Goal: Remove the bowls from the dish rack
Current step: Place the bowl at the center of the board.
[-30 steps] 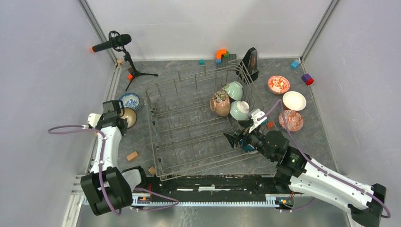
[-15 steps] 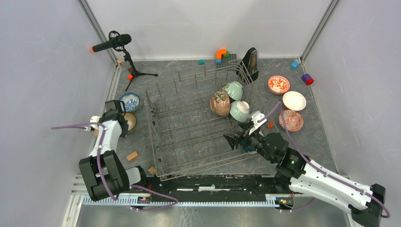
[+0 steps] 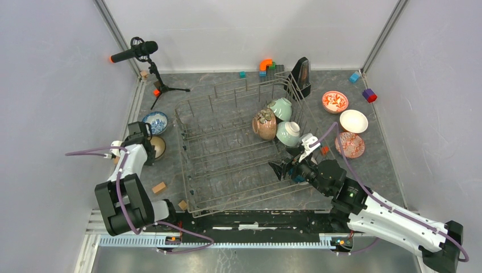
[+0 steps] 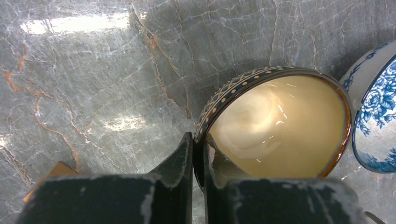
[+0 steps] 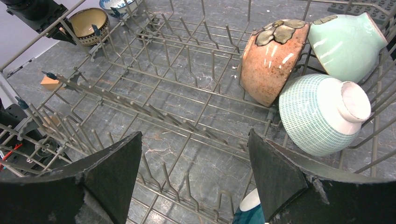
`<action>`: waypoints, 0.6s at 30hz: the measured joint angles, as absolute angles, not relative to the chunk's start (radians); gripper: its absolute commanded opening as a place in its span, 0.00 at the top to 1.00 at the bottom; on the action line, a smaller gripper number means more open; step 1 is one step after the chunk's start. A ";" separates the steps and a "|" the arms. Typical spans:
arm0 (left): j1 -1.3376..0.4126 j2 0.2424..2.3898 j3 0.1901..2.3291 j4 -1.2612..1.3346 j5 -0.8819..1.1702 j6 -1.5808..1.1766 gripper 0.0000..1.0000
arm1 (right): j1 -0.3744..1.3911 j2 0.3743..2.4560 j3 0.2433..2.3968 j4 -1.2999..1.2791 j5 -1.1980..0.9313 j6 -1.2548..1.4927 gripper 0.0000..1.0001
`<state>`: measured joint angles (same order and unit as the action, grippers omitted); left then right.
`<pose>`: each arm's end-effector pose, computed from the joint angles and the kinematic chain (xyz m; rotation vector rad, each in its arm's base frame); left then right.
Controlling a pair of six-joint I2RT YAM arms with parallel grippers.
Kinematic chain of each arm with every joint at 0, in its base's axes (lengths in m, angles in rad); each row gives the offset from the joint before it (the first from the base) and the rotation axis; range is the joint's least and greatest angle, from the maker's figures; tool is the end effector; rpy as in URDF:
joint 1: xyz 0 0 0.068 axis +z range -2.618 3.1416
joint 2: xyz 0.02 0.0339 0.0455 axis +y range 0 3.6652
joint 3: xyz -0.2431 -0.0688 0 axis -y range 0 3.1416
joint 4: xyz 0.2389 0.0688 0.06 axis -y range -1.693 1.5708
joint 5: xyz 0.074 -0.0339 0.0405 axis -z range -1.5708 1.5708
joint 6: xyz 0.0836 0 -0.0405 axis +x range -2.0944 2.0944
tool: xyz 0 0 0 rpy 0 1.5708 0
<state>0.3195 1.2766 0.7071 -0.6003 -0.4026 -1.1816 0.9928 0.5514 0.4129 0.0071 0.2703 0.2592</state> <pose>0.2194 0.1071 0.1289 -1.8536 1.8293 0.2615 0.1340 0.1646 0.2470 -0.4293 1.6943 0.7001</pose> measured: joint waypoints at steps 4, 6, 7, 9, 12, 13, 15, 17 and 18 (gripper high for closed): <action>0.320 1.277 0.702 -0.585 -0.390 -1.182 0.69 | 0.993 0.551 0.413 0.007 0.270 0.263 0.12; 0.321 1.277 0.700 -0.574 -0.383 -1.182 0.61 | 0.993 0.551 0.413 0.007 0.270 0.265 0.12; 0.321 1.276 0.697 -0.568 -0.380 -1.182 0.58 | 0.993 0.551 0.413 0.006 0.270 0.265 0.12; 0.321 1.274 0.690 -0.560 -0.371 -1.182 0.50 | 0.993 0.553 0.413 0.006 0.269 0.265 0.12; 0.321 1.257 0.677 -0.555 -0.358 -1.182 0.26 | 0.993 0.561 0.414 -0.005 0.266 0.265 0.12; 0.321 1.249 0.674 -0.554 -0.355 -1.182 0.19 | 0.993 0.563 0.416 -0.010 0.266 0.266 0.12; 0.321 1.231 0.673 -0.552 -0.341 -1.182 0.07 | 0.993 0.572 0.422 -0.023 0.266 0.265 0.12; 0.321 1.213 0.673 -0.554 -0.327 -1.181 0.01 | 0.993 0.579 0.429 -0.036 0.266 0.265 0.12; 0.321 1.203 0.675 -0.560 -0.319 -1.180 0.00 | 0.993 0.583 0.435 -0.046 0.266 0.265 0.12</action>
